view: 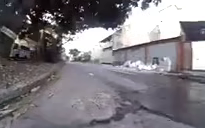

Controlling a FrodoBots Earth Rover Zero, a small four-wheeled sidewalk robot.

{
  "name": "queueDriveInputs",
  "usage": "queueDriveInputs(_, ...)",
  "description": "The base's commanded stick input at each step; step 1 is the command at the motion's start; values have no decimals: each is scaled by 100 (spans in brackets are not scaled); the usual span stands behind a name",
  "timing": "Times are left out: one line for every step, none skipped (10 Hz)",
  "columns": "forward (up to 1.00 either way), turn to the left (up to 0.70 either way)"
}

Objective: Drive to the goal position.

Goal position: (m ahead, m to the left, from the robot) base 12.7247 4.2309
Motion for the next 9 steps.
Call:
queueDriveInputs(100, 0)
queueDriveInputs(100, 0)
queueDriveInputs(100, 0)
queueDriveInputs(100, 0)
queueDriveInputs(100, 0)
queueDriveInputs(100, 0)
queueDriveInputs(100, 0)
queueDriveInputs(100, 0)
queueDriveInputs(100, 0)
